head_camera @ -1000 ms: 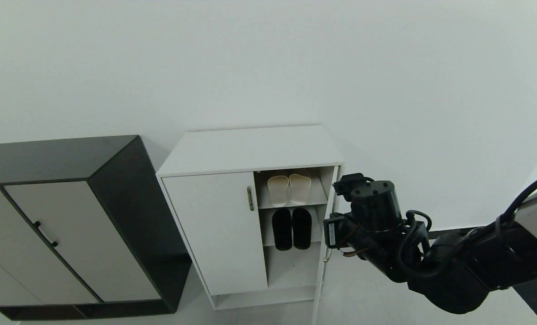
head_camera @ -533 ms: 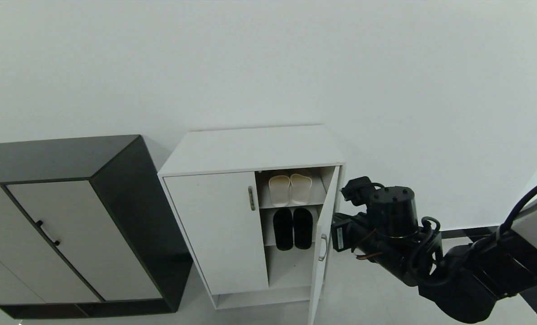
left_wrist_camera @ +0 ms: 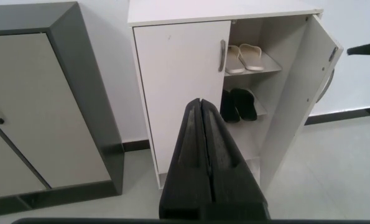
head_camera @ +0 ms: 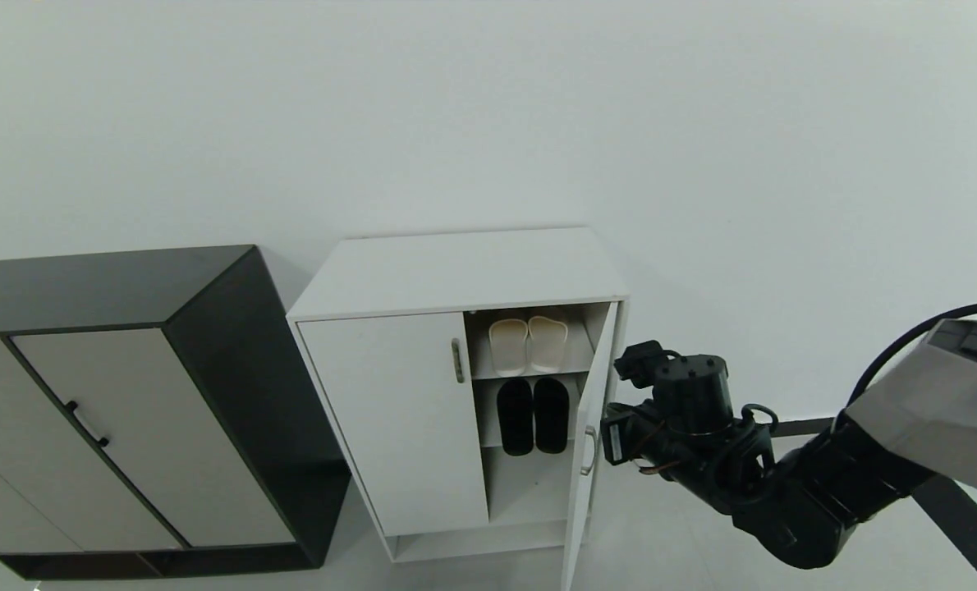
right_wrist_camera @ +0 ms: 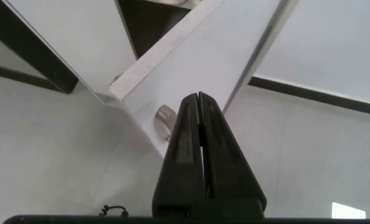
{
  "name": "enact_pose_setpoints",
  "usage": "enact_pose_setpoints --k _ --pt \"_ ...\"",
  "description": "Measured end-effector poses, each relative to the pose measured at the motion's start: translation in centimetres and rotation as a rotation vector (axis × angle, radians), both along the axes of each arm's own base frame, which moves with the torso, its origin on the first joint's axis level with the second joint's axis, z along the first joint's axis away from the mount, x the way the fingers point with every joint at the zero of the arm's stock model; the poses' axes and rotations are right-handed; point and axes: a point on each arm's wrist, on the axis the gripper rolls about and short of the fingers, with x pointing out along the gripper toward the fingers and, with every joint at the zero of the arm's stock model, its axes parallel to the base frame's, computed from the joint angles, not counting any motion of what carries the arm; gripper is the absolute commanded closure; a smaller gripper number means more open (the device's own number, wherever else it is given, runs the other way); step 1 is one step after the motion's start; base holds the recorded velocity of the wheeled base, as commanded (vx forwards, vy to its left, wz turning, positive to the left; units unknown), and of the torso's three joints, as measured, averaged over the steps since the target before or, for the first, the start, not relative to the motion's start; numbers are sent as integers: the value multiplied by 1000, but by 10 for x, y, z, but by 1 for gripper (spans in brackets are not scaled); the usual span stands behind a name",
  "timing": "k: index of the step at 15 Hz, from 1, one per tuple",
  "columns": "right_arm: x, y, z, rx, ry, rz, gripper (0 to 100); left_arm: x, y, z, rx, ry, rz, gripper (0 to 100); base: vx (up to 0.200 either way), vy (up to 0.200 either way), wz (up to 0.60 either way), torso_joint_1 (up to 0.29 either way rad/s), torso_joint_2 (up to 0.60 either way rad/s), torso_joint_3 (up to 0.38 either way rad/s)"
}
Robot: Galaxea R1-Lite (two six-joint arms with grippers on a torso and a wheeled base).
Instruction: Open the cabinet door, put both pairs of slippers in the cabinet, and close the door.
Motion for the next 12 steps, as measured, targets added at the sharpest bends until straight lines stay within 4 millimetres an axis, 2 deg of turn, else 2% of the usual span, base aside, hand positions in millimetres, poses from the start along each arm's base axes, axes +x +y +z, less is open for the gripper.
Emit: enact_pose_setpoints --k 4,7,9,12 --pt "16 18 -15 63 -78 5 100 0 0 0 0 0 0 100 0 0 0 0 0 0" --pt "15 23 -19 97 -89 23 100 0 0 0 1 0 -1 100 0 0 0 0 0 0" --pt "10 35 -11 227 -118 55 100 0 0 0 0 0 0 100 0 0 0 0 0 0" --pt "6 41 -10 248 -116 74 100 0 0 0 1 0 0 100 0 0 0 0 0 0"
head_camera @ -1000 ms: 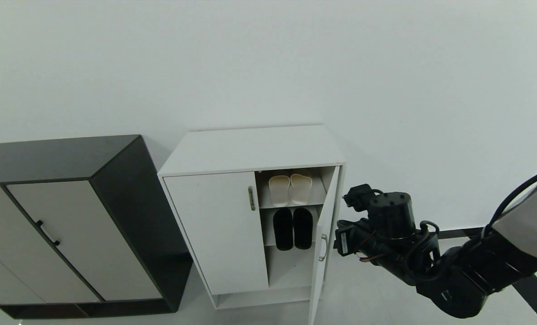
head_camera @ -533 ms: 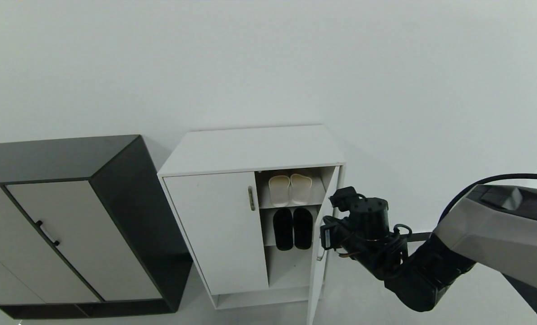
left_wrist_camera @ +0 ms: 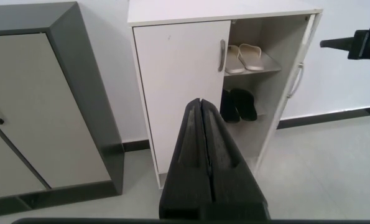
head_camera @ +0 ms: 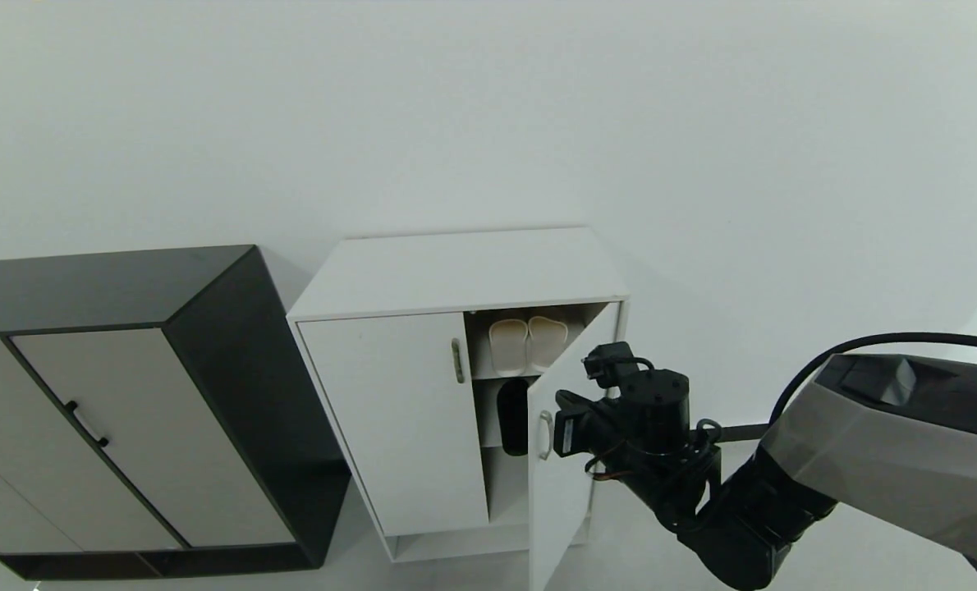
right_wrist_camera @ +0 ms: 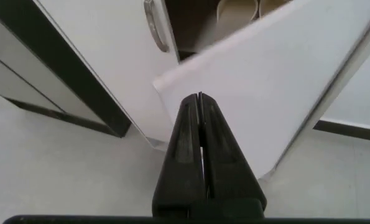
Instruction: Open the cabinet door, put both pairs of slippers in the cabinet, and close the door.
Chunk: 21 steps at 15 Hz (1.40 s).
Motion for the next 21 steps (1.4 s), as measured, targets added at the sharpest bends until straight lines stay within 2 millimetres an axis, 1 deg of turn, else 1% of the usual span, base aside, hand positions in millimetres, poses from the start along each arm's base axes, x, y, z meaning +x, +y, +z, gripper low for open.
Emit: enact_pose_setpoints --k 1,4,6,10,17,18,19,21 --pt "-2 -1 0 -10 5 1 100 0 0 0 0 0 0 100 0 0 0 0 0 0" --pt "-13 -12 3 -116 -25 20 100 0 0 0 0 0 0 100 0 0 0 0 0 0" --pt "-20 -18 7 -135 -36 25 100 0 0 0 0 0 0 100 0 0 0 0 0 0" --pt "-26 -16 11 -121 -81 40 100 0 0 0 0 0 0 100 0 0 0 0 0 0" --pt "-32 -16 4 -158 -153 63 100 0 0 0 0 0 0 100 0 0 0 0 0 0" --pt "-32 -16 1 -173 -139 66 100 0 0 0 0 0 0 100 0 0 0 0 0 0" --pt "-33 -15 -3 -202 -89 73 100 0 0 0 0 0 0 100 0 0 0 0 0 0" --pt "-39 -16 -7 -225 70 81 100 0 0 0 0 0 0 100 0 0 0 0 0 0"
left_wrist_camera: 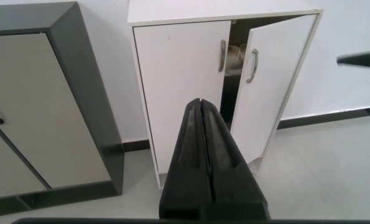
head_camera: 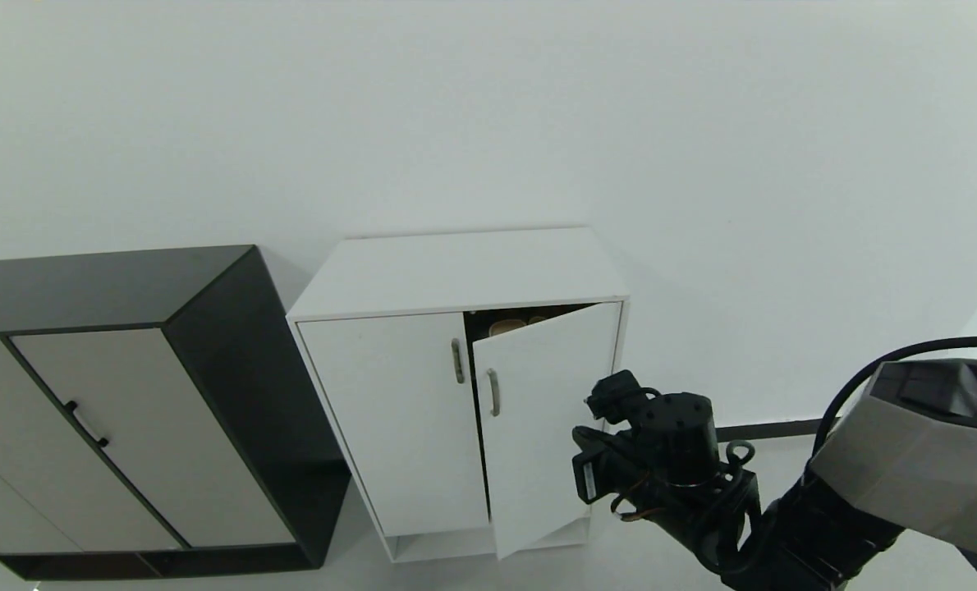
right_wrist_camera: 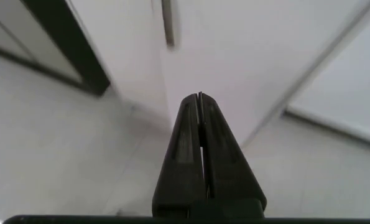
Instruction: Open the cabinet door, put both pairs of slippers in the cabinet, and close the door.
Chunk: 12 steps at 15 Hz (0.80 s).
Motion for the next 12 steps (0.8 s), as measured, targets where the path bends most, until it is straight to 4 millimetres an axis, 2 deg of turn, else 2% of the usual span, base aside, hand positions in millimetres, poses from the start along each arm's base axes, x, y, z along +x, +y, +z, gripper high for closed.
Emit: enact_pose_setpoints --k 2,12 --pt "-8 0 7 33 61 61 100 0 0 0 1 0 0 100 0 0 0 0 0 0" --pt "-14 -1 8 58 19 93 100 0 0 0 1 0 -2 100 200 0 0 1 2 3"
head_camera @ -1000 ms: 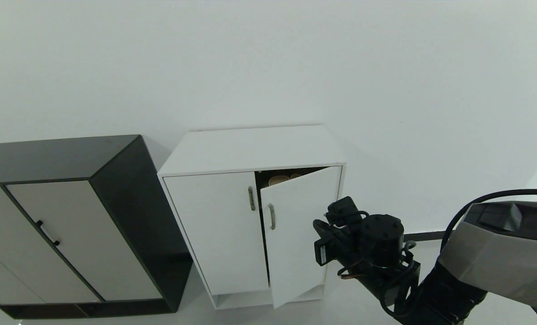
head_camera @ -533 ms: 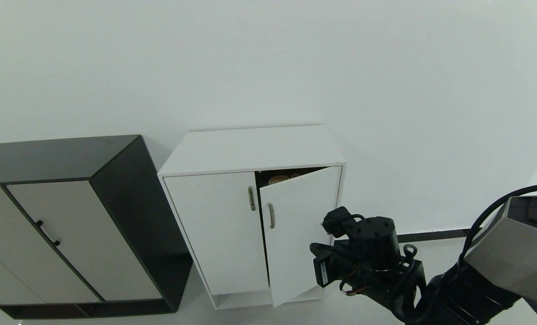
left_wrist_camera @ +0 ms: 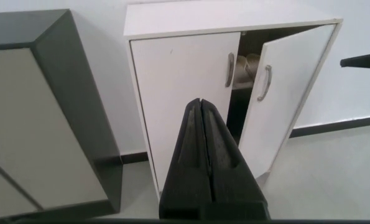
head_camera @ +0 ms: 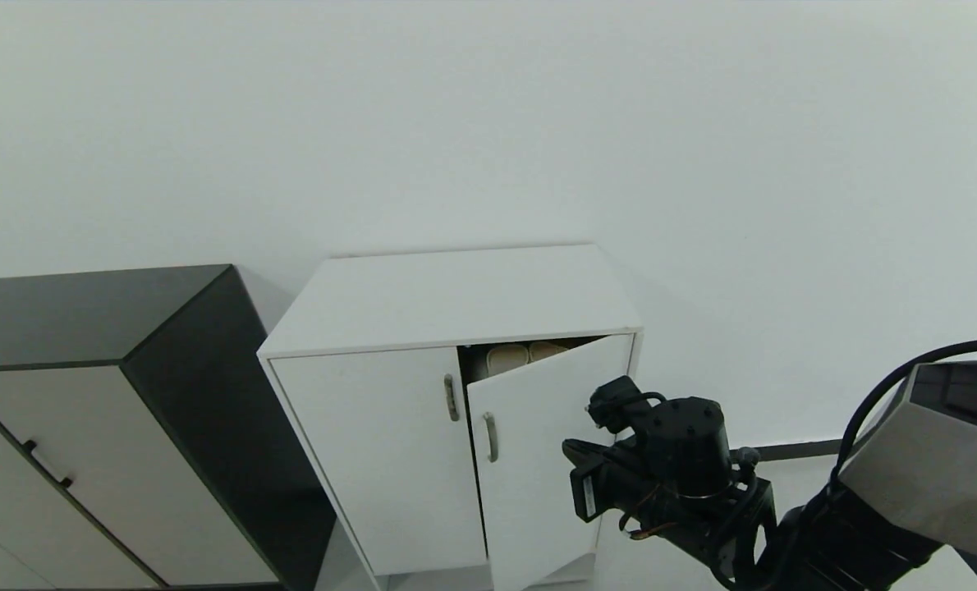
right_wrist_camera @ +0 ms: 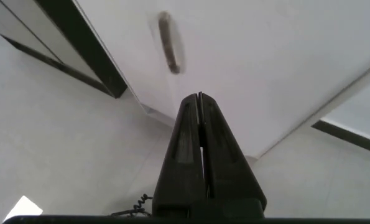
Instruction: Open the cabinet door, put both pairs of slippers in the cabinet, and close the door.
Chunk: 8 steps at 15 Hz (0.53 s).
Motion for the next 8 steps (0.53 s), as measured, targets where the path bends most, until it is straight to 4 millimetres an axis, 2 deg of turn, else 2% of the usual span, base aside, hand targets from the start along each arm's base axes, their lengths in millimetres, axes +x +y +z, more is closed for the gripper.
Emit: enact_pose_setpoints --k 5,8 --pt "-1 -1 -4 -13 10 3 100 0 0 0 0 0 0 100 200 0 0 1 3 5" --pt "-2 -1 -7 -19 2 9 100 0 0 0 0 0 0 100 0 0 0 0 0 0"
